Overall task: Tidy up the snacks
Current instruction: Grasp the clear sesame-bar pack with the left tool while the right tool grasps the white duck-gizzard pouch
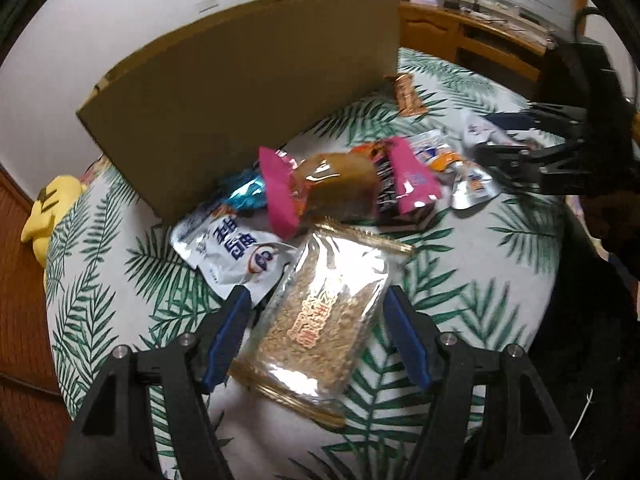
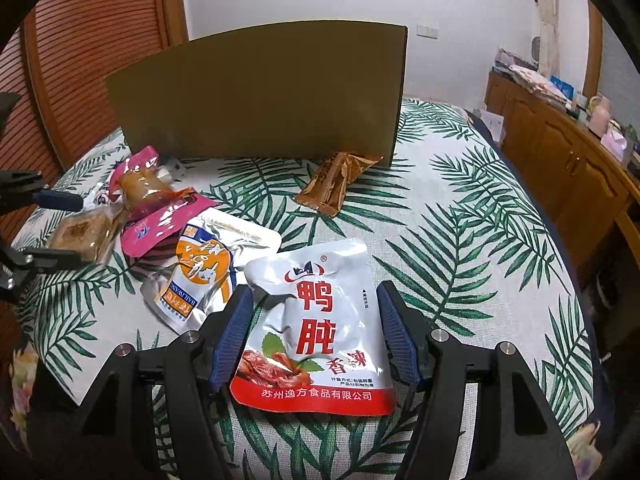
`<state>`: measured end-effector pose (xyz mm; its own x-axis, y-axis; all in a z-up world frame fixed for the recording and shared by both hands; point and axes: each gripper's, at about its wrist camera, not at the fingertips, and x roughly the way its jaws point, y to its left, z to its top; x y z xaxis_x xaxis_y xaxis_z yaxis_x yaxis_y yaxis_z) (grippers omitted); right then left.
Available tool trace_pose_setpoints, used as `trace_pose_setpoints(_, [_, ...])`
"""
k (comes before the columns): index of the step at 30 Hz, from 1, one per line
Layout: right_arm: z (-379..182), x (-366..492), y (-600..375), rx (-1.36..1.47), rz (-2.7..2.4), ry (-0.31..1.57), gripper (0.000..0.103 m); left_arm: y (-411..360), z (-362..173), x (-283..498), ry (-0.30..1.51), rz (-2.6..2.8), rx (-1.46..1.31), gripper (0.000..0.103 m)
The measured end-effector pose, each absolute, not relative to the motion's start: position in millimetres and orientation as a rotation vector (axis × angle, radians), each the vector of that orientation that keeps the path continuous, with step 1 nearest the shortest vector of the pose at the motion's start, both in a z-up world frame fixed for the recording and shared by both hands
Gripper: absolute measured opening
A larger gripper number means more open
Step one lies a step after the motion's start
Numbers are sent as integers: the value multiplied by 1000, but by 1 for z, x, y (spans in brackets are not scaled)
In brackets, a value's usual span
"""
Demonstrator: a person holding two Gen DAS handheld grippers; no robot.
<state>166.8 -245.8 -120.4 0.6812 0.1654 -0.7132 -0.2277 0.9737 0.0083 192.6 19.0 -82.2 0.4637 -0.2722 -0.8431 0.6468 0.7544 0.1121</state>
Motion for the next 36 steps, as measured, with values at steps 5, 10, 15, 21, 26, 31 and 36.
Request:
trace_pose_setpoints(5, [-120,167,-246,-83,222,791,66,19,-88,194,934,-574,420,70])
trace_pose_setpoints(10, [-121,167,-246,-85,220,791,66,22,-90,194,926,-543,375,75])
trace_pose_setpoints(15, [-121,167,-246,-86,221,791,66,23,-91,193,909,-500,381,84])
trace_pose_setpoints(21, [-121,166,-246,-85,220,791,66,22,-91,194,917,-481,384,84])
trace_pose_setpoints(26, [-120,166,-245,-85,223,794,66,24,-90,193,956,-504,351,82])
trace_pose_setpoints(31, [-118,167,-248,-80,245,805,62,28,-89,191,946,-516,318,66])
trace_pose_setpoints(36, [-117,166,-253,-90,275,826,61,29,-87,181,930,-526,326,56])
